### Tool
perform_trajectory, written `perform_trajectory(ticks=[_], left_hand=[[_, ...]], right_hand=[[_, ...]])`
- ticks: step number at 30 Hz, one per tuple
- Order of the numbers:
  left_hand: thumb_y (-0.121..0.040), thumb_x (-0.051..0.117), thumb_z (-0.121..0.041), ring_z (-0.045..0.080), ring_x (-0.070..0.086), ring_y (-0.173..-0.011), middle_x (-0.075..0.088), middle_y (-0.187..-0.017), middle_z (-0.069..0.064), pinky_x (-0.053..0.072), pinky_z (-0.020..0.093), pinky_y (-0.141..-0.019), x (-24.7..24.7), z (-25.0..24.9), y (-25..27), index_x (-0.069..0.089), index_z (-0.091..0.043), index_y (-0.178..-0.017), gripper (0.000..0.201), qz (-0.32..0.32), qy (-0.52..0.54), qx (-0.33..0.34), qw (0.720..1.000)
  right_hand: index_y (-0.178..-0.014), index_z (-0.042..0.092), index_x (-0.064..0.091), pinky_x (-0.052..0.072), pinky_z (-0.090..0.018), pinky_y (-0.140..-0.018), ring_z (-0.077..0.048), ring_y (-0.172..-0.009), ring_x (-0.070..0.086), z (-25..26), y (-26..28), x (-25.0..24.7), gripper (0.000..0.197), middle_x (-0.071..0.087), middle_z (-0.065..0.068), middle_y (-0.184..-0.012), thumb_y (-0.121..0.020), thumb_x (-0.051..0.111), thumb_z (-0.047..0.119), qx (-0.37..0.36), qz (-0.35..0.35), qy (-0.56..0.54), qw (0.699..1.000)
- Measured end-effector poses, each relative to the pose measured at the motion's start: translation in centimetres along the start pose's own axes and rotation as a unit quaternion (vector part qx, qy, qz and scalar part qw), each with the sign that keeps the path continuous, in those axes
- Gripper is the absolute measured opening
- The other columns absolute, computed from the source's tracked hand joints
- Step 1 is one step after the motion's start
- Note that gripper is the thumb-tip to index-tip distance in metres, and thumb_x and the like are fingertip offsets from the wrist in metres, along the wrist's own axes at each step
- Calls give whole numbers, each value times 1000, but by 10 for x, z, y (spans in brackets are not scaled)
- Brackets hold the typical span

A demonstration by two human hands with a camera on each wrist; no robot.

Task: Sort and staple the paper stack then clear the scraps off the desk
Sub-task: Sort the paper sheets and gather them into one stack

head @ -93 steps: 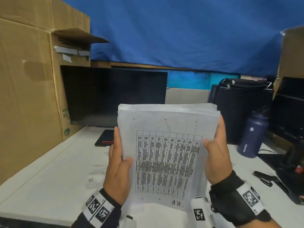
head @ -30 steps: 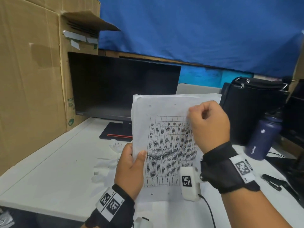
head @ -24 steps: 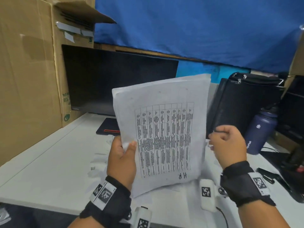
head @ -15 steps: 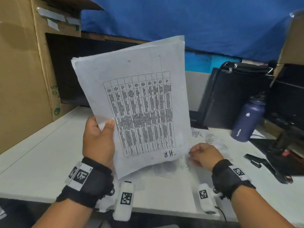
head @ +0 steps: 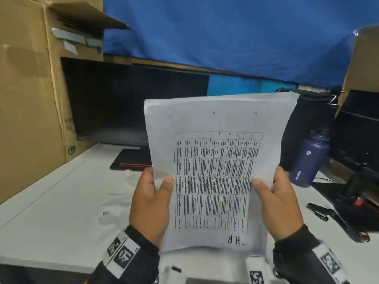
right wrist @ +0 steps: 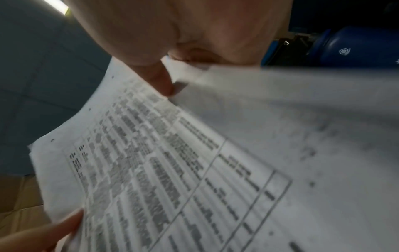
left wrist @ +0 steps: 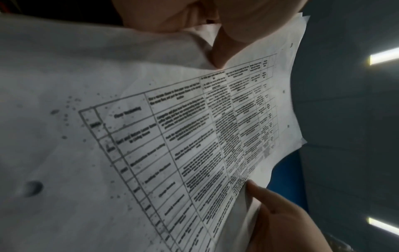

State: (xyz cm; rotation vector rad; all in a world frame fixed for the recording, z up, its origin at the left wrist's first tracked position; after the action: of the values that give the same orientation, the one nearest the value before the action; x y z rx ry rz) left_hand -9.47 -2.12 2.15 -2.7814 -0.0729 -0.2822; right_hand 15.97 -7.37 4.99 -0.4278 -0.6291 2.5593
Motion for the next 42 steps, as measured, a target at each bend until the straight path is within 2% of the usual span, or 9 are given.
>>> perform_trajectory(ticks=[7,10,15,20,25,28,32,37,42], left_hand=[[-87,65,-4,19,71,-96,76,-99,-3,51,32,-80,11,33,15,64,-25,-107,29,22,37,-66,997],[-69,62,-14,30,70,-95,76,-96,6,53,40,-78,10,43,17,64,-19,-106,37,19,64,-98,993],[-92,57,-3,40,70,-97,76,-99,14,53,58,-91,8,55,20,73,-25,-98,27,16,56,-136,989],[-93,53,7,20,73,-89,78,-95,1,53,31,-72,9,55,24,68,-20,-106,33,34,17,-124,992],[-93,52,7,20,74,-91,78,-99,2,53,34,-75,9,59,24,68,-19,-110,35,30,17,-125,992],[-93,46,11,18,74,-87,78,-97,6,53,34,-73,8,57,24,68,-15,-109,37,26,42,-141,989],[-96,43,5,25,73,-94,78,-101,5,53,45,-85,6,60,26,72,-25,-104,42,33,26,-139,989],[-96,40,10,18,74,-86,78,-95,4,52,34,-73,8,58,28,69,-19,-105,42,32,44,-131,990],[-93,35,17,3,72,-85,79,-91,-8,53,12,-66,9,54,31,68,-20,-105,51,35,17,-107,994]], right_hand=[[-120,26,56,52,-29,-90,-8,-106,64,-22,8,-7,40,69,10,-113,-93,54,-3,7,-44,-23,999],[-126,19,54,51,-21,-92,-4,-110,62,-17,4,-12,40,68,9,-117,-95,48,-5,4,-55,-51,997],[-96,17,50,43,-24,-79,-6,-82,54,-22,16,-21,7,57,2,-90,-102,49,14,15,-133,-56,989],[-86,20,56,46,-36,-88,-13,-93,60,-28,28,-12,22,66,4,-93,-104,43,25,60,-122,-42,990],[-90,23,58,26,0,-90,6,-110,44,-31,32,-1,37,47,3,-117,-87,41,57,40,-121,15,992],[-110,28,61,23,1,-92,24,-111,37,-45,35,5,16,44,2,-130,-99,49,27,66,-93,-20,993],[-108,36,58,38,-22,-104,-2,-119,52,-45,29,1,21,57,4,-125,-102,47,19,55,-107,-22,993],[-126,25,42,43,-2,-81,8,-101,61,-24,16,1,42,66,19,-108,-98,42,-7,33,-62,-97,993],[-101,11,52,41,-2,-67,11,-79,57,-15,15,6,28,65,15,-89,-93,38,-12,20,-19,-80,996]])
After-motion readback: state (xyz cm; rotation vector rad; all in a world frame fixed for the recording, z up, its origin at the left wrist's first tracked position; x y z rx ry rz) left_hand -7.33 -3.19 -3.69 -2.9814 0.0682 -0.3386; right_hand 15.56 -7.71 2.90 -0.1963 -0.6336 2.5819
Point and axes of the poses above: each hand's wrist, its own y-axis away from the middle knuckle, its own x-axis out of the palm, z = x × y, the point moved 5 cm from there along -y, towards the middle knuckle
